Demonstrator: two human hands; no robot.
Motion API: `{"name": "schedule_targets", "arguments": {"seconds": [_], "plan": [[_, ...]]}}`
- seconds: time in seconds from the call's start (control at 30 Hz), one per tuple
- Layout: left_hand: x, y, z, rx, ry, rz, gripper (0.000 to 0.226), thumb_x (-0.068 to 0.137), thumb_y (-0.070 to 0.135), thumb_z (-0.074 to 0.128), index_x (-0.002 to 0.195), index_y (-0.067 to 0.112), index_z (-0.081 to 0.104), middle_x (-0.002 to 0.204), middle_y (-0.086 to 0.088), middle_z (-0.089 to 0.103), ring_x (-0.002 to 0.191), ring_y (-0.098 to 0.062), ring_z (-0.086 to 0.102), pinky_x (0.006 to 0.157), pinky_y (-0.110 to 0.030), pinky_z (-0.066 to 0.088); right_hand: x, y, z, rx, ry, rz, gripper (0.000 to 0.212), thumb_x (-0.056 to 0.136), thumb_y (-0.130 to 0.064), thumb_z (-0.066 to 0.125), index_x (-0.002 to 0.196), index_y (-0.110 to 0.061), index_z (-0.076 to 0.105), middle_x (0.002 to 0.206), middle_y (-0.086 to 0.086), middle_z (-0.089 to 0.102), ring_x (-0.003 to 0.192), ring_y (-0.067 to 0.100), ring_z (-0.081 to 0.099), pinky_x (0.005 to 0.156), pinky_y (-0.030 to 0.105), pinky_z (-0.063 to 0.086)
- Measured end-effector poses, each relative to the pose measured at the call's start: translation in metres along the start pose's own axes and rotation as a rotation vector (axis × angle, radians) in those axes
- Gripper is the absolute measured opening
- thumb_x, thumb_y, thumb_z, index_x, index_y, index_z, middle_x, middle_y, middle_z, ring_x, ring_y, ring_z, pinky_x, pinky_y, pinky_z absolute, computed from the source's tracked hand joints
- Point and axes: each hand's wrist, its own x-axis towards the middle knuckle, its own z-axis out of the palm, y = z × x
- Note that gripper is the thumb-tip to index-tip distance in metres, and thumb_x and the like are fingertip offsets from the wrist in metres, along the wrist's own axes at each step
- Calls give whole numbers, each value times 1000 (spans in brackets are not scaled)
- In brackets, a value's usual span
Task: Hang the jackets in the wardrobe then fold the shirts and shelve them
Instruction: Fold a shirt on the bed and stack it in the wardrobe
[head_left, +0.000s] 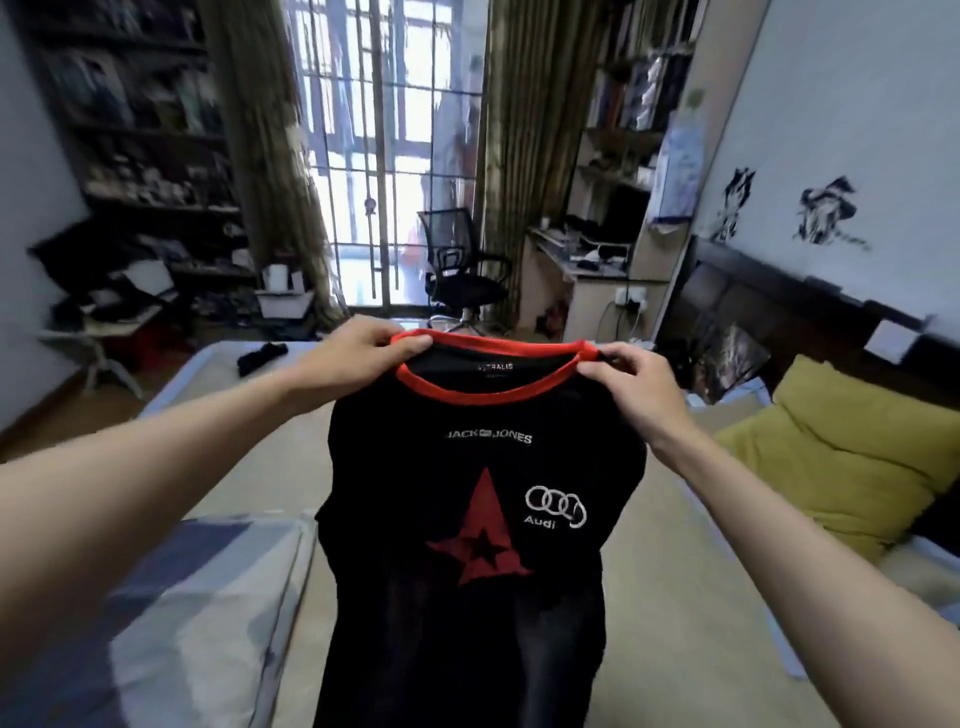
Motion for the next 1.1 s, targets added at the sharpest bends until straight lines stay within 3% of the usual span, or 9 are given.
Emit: {"name": "schedule_targets", "arguments": {"seconds": [0.23,0.3,0.43,0.53,0.6,0.7,0.77,0.87,1.1], "plan": [[-11,151,-120,85,175,241,47,99,47,55,91,4,71,77,1,64,71,-8,54,69,-31,39,-6,-183,-79,-134,-49,-310,20,91,-27,75,91,-7,79,84,16,74,78,14,62,74,33,47],[-22,185,-139,121,169,270,45,98,52,54,78,13,68,65,14,59,62,0,51,62,-22,37,-11,-215,-94,-143,-37,-362,24,92,-31,74,92,-8,78,91,20,75,78,15,64,73,32,49],[-46,234,-164,185,76,311,48,92,59,58,85,13,70,68,6,62,62,-9,57,68,-17,40,-15,-256,-120,-181,33,-453,27,94,-32,71,95,-6,76,94,20,74,76,13,62,63,19,45],[-62,266,-179,231,-11,293,29,85,54,71,85,26,75,67,9,61,63,-5,57,67,-15,40,-16,-274,-137,-178,69,-506,26,94,-34,71,94,-8,76,91,19,74,74,14,61,65,25,46],[-68,281,-187,247,-93,232,34,83,50,75,79,17,69,62,10,52,58,-6,48,62,-21,35,-17,-280,-148,-176,80,-541,25,94,-35,71,92,-10,76,83,15,73,68,10,59,62,24,45],[-77,288,-196,267,-184,203,47,85,50,76,98,5,71,84,-5,66,76,-22,58,79,-31,41,-18,-282,-160,-220,75,-577,28,92,-40,72,88,-13,77,77,8,73,63,10,58,58,27,42],[-81,289,-196,241,-130,192,35,87,44,76,105,14,76,97,-2,73,87,-17,65,87,-32,45,-18,-280,-166,-245,42,-557,31,90,-44,73,84,-14,78,70,4,71,59,10,56,56,28,39],[-89,289,-191,149,46,199,20,87,37,73,96,19,78,78,7,68,69,3,57,71,-24,40,-24,-278,-173,-160,-27,-480,29,88,-43,74,86,-14,80,60,-10,65,50,0,52,49,16,38],[-123,286,-170,53,99,187,35,77,49,75,97,20,71,83,3,75,79,-7,64,76,-23,47,-77,-275,-180,0,-177,-354,15,91,-28,74,95,-14,79,82,-4,77,76,7,69,72,19,55]]}}
